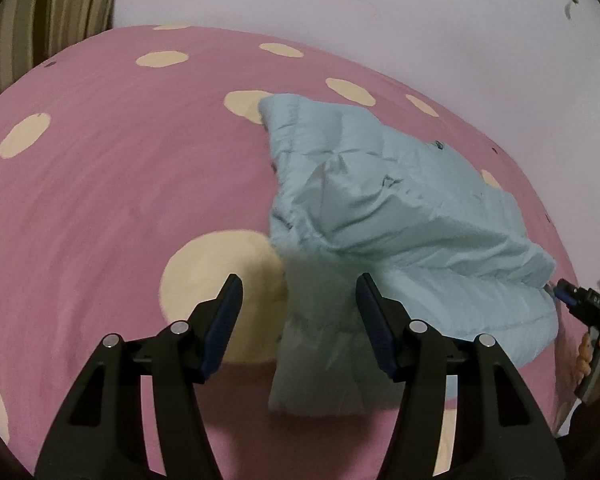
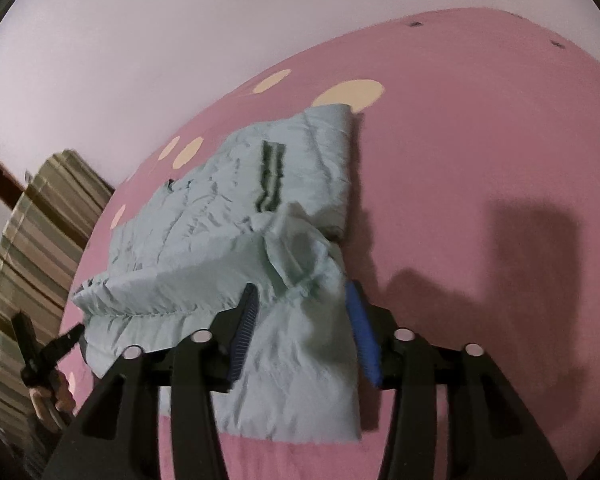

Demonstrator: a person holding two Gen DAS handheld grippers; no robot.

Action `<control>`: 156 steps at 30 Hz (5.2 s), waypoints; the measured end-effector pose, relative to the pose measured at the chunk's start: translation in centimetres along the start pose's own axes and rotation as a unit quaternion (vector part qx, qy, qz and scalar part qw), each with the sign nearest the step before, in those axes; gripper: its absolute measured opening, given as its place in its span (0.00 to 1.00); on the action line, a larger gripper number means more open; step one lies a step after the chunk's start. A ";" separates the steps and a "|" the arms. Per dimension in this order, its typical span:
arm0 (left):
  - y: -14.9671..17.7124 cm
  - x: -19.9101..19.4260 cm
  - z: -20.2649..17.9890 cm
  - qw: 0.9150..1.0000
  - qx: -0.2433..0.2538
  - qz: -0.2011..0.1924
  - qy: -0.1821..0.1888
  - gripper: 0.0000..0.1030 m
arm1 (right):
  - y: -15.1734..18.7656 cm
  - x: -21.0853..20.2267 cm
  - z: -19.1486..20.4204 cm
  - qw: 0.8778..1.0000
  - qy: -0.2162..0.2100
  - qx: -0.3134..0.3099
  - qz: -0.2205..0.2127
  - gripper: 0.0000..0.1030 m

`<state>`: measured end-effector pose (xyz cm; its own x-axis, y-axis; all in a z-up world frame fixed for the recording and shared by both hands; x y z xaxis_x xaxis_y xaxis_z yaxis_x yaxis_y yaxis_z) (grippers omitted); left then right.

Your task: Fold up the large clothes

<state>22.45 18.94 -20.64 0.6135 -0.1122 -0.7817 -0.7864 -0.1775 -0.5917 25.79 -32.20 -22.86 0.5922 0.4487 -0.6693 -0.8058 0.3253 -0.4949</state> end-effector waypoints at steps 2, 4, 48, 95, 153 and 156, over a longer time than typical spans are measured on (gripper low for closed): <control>-0.6 0.7 -0.3 1.000 0.003 0.004 0.005 0.57 | -0.5 0.9 0.3 1.000 0.003 -0.014 0.004 0.55; -1.2 1.6 -0.5 1.000 0.005 0.010 0.009 0.57 | -0.9 1.7 0.4 1.000 0.008 -0.025 0.010 0.55; -14.5 0.9 -6.4 0.988 0.085 -0.101 -0.083 0.03 | -12.5 3.0 6.3 0.993 0.001 -0.095 -0.068 0.05; -18.5 14.9 -7.6 0.975 0.065 -0.036 -0.211 0.33 | -16.8 17.5 3.0 0.986 0.137 -0.090 -0.002 0.44; -11.8 14.3 -16.4 0.992 0.062 -0.033 -0.108 0.61 | -5.9 22.7 13.9 0.981 0.098 -0.169 -0.011 0.64; -11.3 11.0 -13.6 0.993 0.035 -0.042 -0.109 0.73 | -6.5 18.4 12.7 0.980 0.098 -0.167 -0.034 0.74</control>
<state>39.09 6.47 -19.86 0.6521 0.1162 -0.7491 -0.7414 -0.1085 -0.6622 41.87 -15.49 -24.98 0.6607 0.2562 -0.7056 -0.7371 0.0437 -0.6744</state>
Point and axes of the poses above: each gripper's, at about its wrist camera, not at the fingertips, and x roughly the way its jaws point, z to its left, y to its underside, the point moved 2 cm from there along x, roughly the way its jaws point, and after that the axes turned 7 degrees about -y, right-handed, at the moved point
